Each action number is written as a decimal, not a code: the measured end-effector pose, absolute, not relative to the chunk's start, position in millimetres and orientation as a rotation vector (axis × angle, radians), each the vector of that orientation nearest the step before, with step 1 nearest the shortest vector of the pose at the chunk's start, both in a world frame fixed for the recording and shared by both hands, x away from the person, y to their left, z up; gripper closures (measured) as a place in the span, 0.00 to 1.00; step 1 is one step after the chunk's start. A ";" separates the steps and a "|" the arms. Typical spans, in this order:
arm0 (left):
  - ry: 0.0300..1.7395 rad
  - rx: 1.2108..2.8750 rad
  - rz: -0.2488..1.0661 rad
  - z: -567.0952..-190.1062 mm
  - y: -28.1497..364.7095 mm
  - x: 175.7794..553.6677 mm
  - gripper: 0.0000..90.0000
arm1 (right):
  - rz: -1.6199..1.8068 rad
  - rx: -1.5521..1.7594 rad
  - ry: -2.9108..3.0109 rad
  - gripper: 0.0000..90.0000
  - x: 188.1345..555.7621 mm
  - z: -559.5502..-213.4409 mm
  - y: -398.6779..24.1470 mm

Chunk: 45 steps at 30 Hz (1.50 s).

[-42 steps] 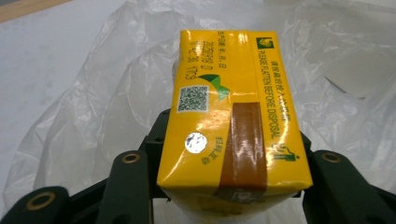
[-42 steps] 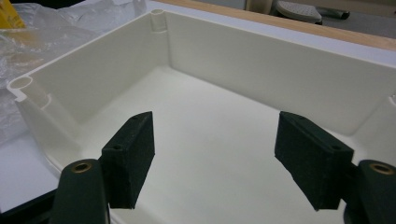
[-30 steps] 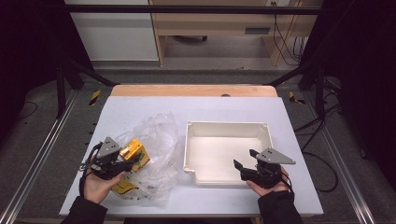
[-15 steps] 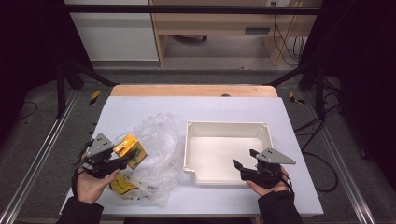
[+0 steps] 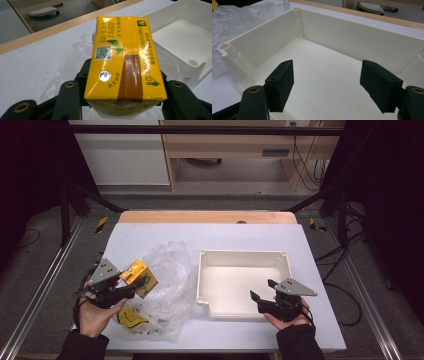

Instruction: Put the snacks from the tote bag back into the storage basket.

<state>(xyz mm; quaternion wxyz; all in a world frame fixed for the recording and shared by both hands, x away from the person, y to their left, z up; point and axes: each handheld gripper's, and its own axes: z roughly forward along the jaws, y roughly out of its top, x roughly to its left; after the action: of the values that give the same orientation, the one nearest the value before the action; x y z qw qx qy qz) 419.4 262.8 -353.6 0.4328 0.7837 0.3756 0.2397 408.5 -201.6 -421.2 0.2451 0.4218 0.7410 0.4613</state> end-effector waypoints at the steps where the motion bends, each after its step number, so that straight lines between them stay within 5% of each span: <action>1: 0.926 1.949 0.599 -350.9 261.4 419.7 0.57 | 1.261 1.151 2.021 0.30 408.3 -421.0 -201.9; 45: 0.673 2.006 0.511 -320.3 175.1 436.0 0.57 | 1.270 1.169 1.997 0.25 400.1 -420.0 -217.7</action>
<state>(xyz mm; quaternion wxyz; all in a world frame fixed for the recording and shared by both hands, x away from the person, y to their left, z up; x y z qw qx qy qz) 436.0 175.1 -320.3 0.4639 0.8163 0.2740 0.2081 400.1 -217.7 -420.0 0.2483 0.4291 0.7329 0.4660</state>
